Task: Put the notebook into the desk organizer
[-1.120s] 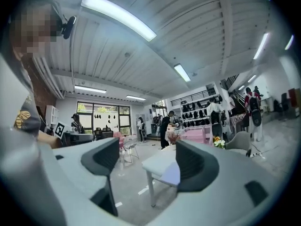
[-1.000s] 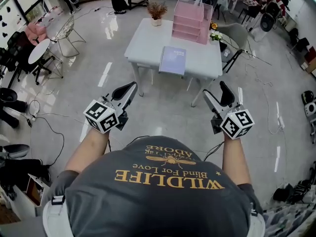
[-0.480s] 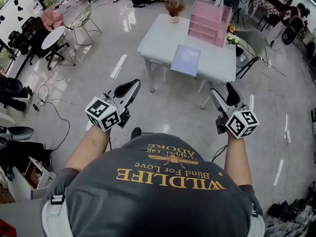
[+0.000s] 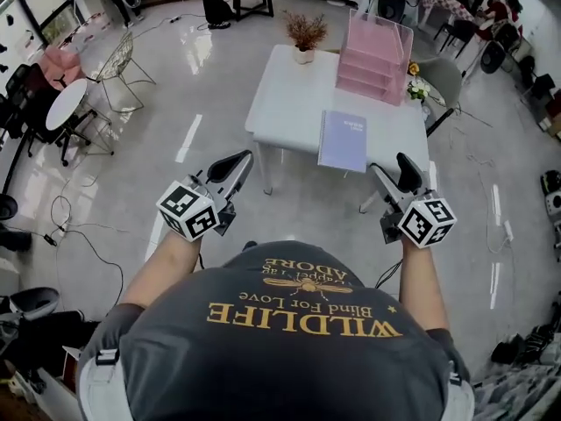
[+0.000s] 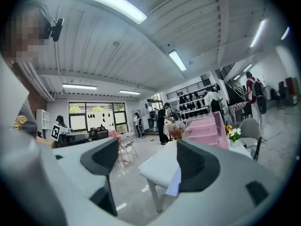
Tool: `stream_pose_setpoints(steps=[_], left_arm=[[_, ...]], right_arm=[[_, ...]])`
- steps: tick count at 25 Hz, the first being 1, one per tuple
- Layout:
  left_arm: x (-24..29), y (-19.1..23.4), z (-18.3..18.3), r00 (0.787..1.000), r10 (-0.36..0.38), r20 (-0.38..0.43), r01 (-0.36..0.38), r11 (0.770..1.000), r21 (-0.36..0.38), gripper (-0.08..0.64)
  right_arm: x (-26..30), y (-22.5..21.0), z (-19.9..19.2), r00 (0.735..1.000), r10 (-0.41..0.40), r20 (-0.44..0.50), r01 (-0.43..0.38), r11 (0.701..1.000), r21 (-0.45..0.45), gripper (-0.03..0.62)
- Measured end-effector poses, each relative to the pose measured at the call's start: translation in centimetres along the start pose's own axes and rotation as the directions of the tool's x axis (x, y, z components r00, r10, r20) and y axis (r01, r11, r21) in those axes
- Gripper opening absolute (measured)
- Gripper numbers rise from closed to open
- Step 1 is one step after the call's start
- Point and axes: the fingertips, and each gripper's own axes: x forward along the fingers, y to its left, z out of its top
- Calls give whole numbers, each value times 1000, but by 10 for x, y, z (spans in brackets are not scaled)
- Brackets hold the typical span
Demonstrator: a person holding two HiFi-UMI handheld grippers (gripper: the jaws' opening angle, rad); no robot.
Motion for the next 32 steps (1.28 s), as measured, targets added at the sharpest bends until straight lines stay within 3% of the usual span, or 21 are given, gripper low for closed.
stream_pose_setpoints(steps=[5,11,22,27,32], left_arm=[[14,91,28,995,-95,-20,95,995,17,0],[31,168,42,989,-145,-28,145,989,-7,0],[115,213,22,983,-168,-67,168,986,-15,0],[181,214,14,990,-110,-84,110,994,-11,0],[228,216,12,994,-63,-93,60,998,-30,0]], right_arm=[[83,19,16,997,-72,6,72,997,11,371],[151,23,23,992,-126,-4,126,992,19,371],[212,-56,17,990,-132,-40,134,990,44,371],[234,-128,15,996,-72,-56,77,994,78,371],[258,-168,19,996,3,-91,4,997,76,371]])
